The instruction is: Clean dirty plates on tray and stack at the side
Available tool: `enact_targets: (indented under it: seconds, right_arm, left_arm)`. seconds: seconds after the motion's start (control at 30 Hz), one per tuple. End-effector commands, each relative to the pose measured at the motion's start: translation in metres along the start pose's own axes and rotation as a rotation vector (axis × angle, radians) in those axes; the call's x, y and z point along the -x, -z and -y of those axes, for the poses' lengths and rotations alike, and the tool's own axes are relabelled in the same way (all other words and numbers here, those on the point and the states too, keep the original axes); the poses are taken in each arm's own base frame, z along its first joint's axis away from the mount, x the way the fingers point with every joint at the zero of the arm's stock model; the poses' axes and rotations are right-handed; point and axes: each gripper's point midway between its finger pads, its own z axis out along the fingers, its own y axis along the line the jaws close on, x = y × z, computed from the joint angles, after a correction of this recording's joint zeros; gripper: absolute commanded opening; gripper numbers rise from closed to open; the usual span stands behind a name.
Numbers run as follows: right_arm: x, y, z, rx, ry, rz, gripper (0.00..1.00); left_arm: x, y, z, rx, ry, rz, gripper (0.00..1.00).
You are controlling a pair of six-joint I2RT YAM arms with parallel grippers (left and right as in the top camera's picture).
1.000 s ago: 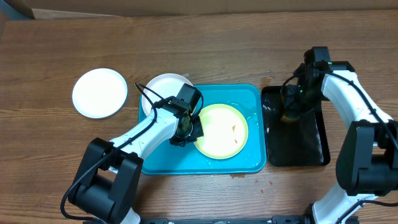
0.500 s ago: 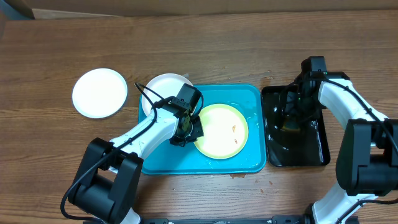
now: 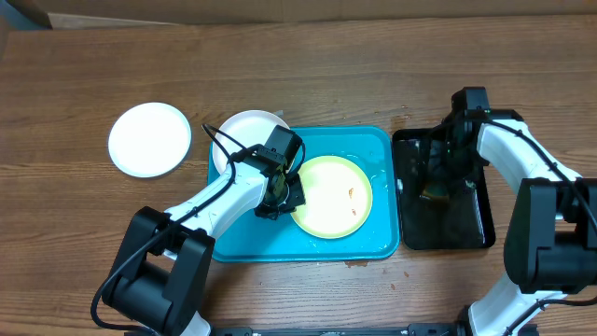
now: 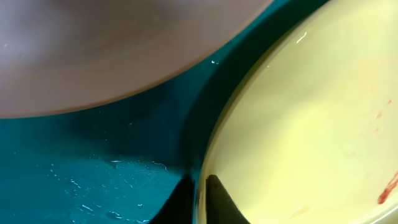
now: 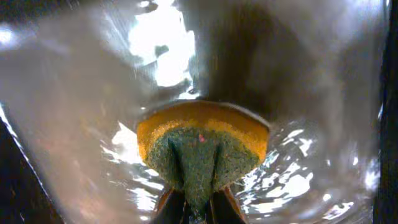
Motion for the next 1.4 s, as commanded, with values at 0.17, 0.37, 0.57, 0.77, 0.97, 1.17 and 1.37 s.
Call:
enact_targets:
  seconds: [0.17,0.37,0.57,0.77,0.97,1.17,1.37]
  right_arm:
    - [0.024,0.05,-0.004,-0.04,0.009,0.035,0.04]
    - [0.019,0.057,0.014,-0.268,0.022,0.048,0.04]
    - [0.013,0.055,-0.013,-0.261,0.133,0.047,0.04]
    - [0.015,0.061,-0.003,-0.373,0.078,0.087,0.04]
    - [0.015,0.069,0.014,-0.474,0.031,0.107,0.04]
    - [0.009,0.064,0.001,-0.413,0.176,0.053,0.04]
    - [0.011,0.066,0.004,-0.439,0.191,0.063,0.04]
  left_arm:
    - [0.012,0.0,0.008,-0.03,-0.01,0.037,0.29]
    - [0.014,0.0,0.01,-0.036,-0.01,0.042,0.04]
    - [0.007,0.0,0.004,-0.015,0.027,0.013,0.04]
    - [-0.001,0.0,-0.003,0.016,0.155,-0.017,0.04]
    - [-0.001,0.0,-0.003,0.015,0.17,-0.017,0.04]
    - [-0.003,0.0,0.0,-0.001,0.202,-0.031,0.05]
    - [-0.001,0.0,0.001,-0.003,0.201,-0.024,0.18]
